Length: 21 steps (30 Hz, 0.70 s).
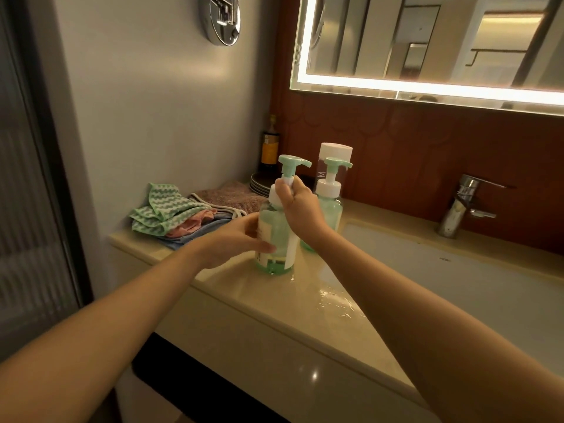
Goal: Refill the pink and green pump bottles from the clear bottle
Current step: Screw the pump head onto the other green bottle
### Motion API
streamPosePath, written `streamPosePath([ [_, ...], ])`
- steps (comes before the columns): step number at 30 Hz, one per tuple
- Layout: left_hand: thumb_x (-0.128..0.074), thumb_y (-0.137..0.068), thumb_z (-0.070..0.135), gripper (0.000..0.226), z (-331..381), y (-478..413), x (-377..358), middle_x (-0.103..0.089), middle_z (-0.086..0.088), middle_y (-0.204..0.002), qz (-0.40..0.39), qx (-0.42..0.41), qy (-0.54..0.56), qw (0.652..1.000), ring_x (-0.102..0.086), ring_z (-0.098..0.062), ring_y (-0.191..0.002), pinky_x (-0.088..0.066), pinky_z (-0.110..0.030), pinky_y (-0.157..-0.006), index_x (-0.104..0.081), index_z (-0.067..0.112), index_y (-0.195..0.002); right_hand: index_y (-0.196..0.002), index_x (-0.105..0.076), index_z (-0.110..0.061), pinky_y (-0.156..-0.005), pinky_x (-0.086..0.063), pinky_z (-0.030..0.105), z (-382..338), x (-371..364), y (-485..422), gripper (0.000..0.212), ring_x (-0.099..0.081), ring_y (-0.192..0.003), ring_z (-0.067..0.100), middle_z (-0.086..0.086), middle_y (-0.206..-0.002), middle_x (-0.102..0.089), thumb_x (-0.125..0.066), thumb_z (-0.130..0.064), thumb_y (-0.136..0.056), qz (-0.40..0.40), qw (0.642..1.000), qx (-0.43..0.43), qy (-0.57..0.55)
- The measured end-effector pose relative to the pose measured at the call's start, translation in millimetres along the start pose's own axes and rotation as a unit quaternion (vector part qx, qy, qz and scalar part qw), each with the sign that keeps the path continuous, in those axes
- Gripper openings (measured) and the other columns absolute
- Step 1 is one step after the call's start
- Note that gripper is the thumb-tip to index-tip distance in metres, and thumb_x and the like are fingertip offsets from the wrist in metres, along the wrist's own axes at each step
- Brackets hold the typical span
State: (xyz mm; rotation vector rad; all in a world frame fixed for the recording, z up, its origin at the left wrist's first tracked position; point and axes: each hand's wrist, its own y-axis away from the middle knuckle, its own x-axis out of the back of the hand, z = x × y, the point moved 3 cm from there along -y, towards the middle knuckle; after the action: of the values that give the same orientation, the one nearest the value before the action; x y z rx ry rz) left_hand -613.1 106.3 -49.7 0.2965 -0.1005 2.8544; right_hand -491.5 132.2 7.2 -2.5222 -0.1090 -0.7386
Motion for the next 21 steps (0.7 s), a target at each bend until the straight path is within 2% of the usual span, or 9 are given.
streamPosePath([
  [3, -0.08, -0.068, 0.019, 0.062, 0.3, -4.9, -7.8, -0.06, 0.007, -0.115, 0.125, -0.031, -0.11, 0.986, -0.056, -0.016, -0.111, -0.049, -0.034, -0.093, -0.048, 0.02, -0.121, -0.112, -0.048, -0.009, -0.088, -0.049, 0.046, 2.7, 0.2, -1.3, 0.036, -0.056, -0.094, 0.025, 0.008, -0.101, -0.057, -0.033, -0.039, -0.098, 0.0, 1.0, -0.003, -0.009],
  [6, -0.086, -0.057, 0.034, 0.075, -0.4, -8.5, -18.8, -0.054, 0.006, -0.112, 0.238, -0.044, -0.173, 0.955, -0.052, -0.014, -0.104, -0.05, -0.036, -0.089, -0.039, 0.021, -0.114, -0.112, -0.049, -0.008, -0.082, -0.047, 0.04, 6.1, 2.7, -1.9, 0.036, -0.054, -0.09, 0.022, 0.008, -0.099, -0.057, -0.034, -0.038, -0.098, 0.005, 1.0, -0.003, -0.017],
  [7, -0.085, -0.059, 0.031, 0.075, -0.3, -9.2, -18.8, -0.053, 0.006, -0.113, 0.216, -0.039, -0.146, 0.965, -0.051, -0.014, -0.106, -0.049, -0.035, -0.091, -0.037, 0.022, -0.116, -0.112, -0.049, -0.008, -0.08, -0.046, 0.038, 6.4, 3.2, -1.7, 0.036, -0.054, -0.088, 0.021, 0.007, -0.098, -0.057, -0.034, -0.038, -0.098, 0.003, 1.0, 0.0, -0.018],
  [9, -0.08, -0.068, 0.016, 0.075, 2.1, -7.1, -15.6, -0.053, 0.006, -0.118, 0.094, -0.006, -0.052, 0.994, -0.05, -0.015, -0.114, -0.045, -0.035, -0.098, -0.035, 0.02, -0.129, -0.113, -0.049, -0.008, -0.079, -0.046, 0.037, 6.4, 3.1, -1.6, 0.036, -0.054, -0.088, 0.02, 0.007, -0.098, -0.057, -0.034, -0.038, -0.098, -0.001, 1.0, 0.004, -0.022],
  [11, -0.072, -0.074, 0.004, 0.072, 3.6, -4.7, -8.8, -0.055, 0.002, -0.124, 0.003, 0.003, 0.002, 1.0, -0.049, -0.018, -0.119, -0.041, -0.039, -0.103, -0.038, 0.021, -0.134, -0.113, -0.049, -0.009, -0.08, -0.047, 0.038, 6.2, 2.7, -1.6, 0.036, -0.055, -0.089, 0.02, 0.008, -0.099, -0.057, -0.034, -0.038, -0.098, -0.003, 1.0, 0.006, -0.024],
  [13, -0.074, -0.072, 0.006, 0.064, 4.5, -6.8, -5.6, -0.059, 0.002, -0.121, 0.019, -0.014, -0.017, 1.0, -0.053, -0.019, -0.118, -0.043, -0.041, -0.102, -0.045, 0.021, -0.128, -0.113, -0.048, -0.009, -0.08, -0.047, 0.036, 6.6, 3.0, -1.6, 0.036, -0.054, -0.088, 0.019, 0.007, -0.098, -0.057, -0.034, -0.038, -0.098, -0.003, 1.0, 0.006, -0.028],
  [18, -0.087, -0.053, 0.035, 0.079, 1.0, -16.8, -23.6, -0.053, 0.0, -0.116, 0.278, -0.048, -0.187, 0.941, -0.051, -0.018, -0.108, -0.048, -0.043, -0.092, -0.038, 0.019, -0.113, -0.11, -0.05, -0.008, -0.078, -0.045, 0.037, 7.3, 3.9, -2.2, 0.034, -0.054, -0.087, 0.02, 0.007, -0.095, -0.058, -0.036, -0.036, -0.098, 0.003, 0.999, 0.003, -0.039],
  [19, -0.087, -0.053, 0.036, 0.082, 0.7, -18.6, -22.2, -0.051, -0.001, -0.118, 0.269, -0.044, -0.192, 0.943, -0.05, -0.018, -0.11, -0.047, -0.044, -0.094, -0.038, 0.019, -0.115, -0.109, -0.051, -0.008, -0.079, -0.045, 0.038, 7.3, 3.7, -2.2, 0.035, -0.054, -0.087, 0.02, 0.007, -0.095, -0.058, -0.036, -0.037, -0.098, 0.002, 0.999, 0.003, -0.038],
  [21, -0.085, -0.06, 0.027, 0.079, 2.7, -19.3, -15.9, -0.051, 0.0, -0.122, 0.155, -0.021, -0.125, 0.98, -0.048, -0.02, -0.117, -0.044, -0.045, -0.1, -0.038, 0.022, -0.123, -0.109, -0.051, -0.008, -0.081, -0.046, 0.042, 7.9, 3.3, -2.8, 0.035, -0.055, -0.087, 0.021, 0.008, -0.094, -0.058, -0.036, -0.037, -0.097, 0.0, 0.999, 0.002, -0.039],
])
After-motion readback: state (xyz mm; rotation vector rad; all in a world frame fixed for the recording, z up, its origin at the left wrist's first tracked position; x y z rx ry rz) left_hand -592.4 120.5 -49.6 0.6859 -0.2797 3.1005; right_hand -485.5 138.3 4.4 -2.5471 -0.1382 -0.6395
